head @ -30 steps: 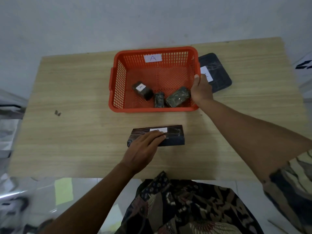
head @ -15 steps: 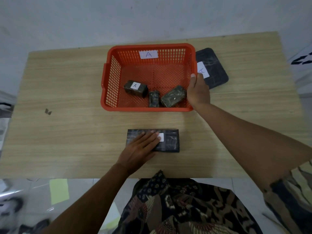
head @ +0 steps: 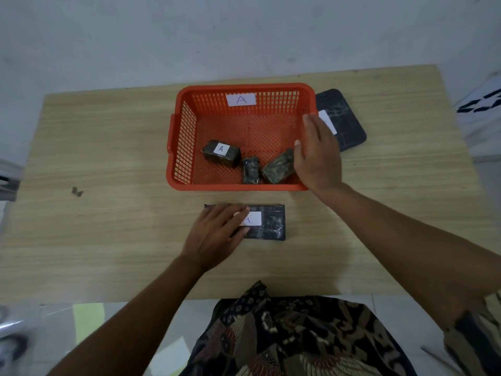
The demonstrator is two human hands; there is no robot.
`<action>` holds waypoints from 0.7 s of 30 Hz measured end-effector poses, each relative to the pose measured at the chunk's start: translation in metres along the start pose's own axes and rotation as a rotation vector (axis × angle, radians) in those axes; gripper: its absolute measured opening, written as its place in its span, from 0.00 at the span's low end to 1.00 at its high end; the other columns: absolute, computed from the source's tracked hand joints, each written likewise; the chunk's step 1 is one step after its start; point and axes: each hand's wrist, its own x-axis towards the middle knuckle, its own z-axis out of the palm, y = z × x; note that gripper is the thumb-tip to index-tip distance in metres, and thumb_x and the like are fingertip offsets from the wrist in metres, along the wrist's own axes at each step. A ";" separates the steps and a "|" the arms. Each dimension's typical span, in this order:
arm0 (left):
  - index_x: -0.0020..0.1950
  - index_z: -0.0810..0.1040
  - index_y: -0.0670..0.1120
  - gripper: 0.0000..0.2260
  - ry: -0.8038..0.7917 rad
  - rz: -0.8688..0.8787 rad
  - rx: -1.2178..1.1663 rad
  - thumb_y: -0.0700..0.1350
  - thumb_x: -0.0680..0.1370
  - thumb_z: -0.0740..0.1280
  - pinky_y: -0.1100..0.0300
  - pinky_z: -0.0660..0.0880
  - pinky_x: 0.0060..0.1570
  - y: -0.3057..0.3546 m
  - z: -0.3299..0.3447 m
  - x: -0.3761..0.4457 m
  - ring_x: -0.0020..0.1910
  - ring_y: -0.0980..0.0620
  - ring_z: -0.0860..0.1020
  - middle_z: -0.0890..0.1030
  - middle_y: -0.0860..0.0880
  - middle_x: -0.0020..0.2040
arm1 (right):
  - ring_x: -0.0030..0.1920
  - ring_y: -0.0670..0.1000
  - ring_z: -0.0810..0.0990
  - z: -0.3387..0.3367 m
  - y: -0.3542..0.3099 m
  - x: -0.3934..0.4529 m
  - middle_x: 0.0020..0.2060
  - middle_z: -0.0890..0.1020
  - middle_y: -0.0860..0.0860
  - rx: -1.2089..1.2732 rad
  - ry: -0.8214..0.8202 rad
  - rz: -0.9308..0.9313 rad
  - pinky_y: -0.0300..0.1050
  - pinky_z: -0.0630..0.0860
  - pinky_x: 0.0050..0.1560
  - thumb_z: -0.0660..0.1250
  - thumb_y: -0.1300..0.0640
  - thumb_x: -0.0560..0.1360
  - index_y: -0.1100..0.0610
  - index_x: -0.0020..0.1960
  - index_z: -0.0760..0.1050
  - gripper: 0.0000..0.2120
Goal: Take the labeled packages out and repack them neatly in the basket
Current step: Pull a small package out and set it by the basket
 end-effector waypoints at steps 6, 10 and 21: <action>0.69 0.74 0.44 0.21 0.010 -0.035 0.018 0.53 0.79 0.64 0.48 0.70 0.63 -0.036 -0.021 0.035 0.63 0.46 0.74 0.77 0.44 0.65 | 0.79 0.53 0.57 -0.012 -0.027 0.018 0.77 0.65 0.52 -0.084 -0.821 -0.226 0.55 0.50 0.79 0.69 0.57 0.75 0.48 0.75 0.67 0.29; 0.67 0.73 0.47 0.21 -0.147 -0.115 -0.056 0.55 0.77 0.64 0.48 0.74 0.60 -0.048 -0.022 0.045 0.58 0.46 0.78 0.80 0.45 0.61 | 0.73 0.56 0.67 -0.009 -0.034 0.034 0.75 0.68 0.52 -0.148 -1.020 -0.067 0.54 0.66 0.74 0.71 0.60 0.74 0.43 0.76 0.66 0.34; 0.55 0.80 0.53 0.19 -0.170 -0.175 -0.156 0.63 0.76 0.58 0.52 0.79 0.39 -0.070 -0.014 0.056 0.39 0.49 0.81 0.85 0.51 0.45 | 0.58 0.52 0.79 -0.019 -0.026 0.009 0.60 0.78 0.49 0.049 -0.606 -0.024 0.51 0.78 0.55 0.75 0.49 0.72 0.48 0.65 0.69 0.25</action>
